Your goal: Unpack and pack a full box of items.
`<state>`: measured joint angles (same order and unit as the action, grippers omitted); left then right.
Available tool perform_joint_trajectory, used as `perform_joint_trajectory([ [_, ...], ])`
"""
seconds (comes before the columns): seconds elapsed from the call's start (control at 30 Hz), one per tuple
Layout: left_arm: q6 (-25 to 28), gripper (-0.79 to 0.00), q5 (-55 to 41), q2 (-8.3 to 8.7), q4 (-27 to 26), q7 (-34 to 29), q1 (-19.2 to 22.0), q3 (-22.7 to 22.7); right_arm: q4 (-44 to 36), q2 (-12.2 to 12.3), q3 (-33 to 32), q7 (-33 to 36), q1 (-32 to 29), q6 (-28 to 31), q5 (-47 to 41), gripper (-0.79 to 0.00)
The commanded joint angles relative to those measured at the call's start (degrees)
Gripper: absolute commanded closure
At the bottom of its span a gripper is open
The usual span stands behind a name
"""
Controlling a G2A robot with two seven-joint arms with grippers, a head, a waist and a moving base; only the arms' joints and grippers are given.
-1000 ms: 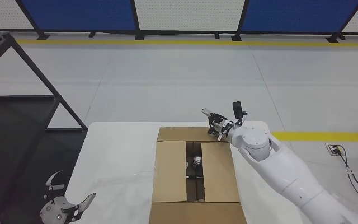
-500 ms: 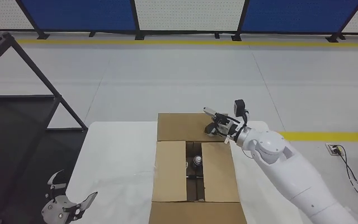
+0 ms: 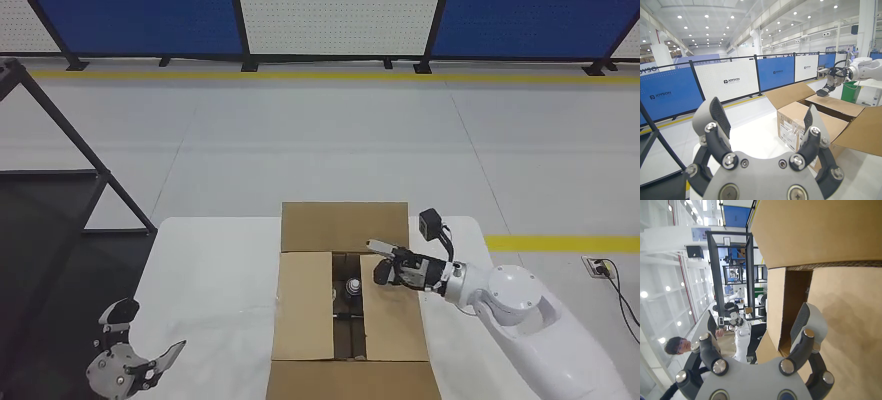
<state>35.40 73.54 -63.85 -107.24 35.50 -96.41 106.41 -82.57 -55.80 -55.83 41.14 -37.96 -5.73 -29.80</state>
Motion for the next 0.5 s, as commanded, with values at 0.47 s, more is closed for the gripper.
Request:
perform_joint_trajectory([
  [0.47, -1.1, -0.785, -0.1, 0.0, 1.7, 0.9, -0.7, 1.9, -5.3, -1.1, 4.3, 1.7, 0.7, -1.6, 7.0, -0.785],
])
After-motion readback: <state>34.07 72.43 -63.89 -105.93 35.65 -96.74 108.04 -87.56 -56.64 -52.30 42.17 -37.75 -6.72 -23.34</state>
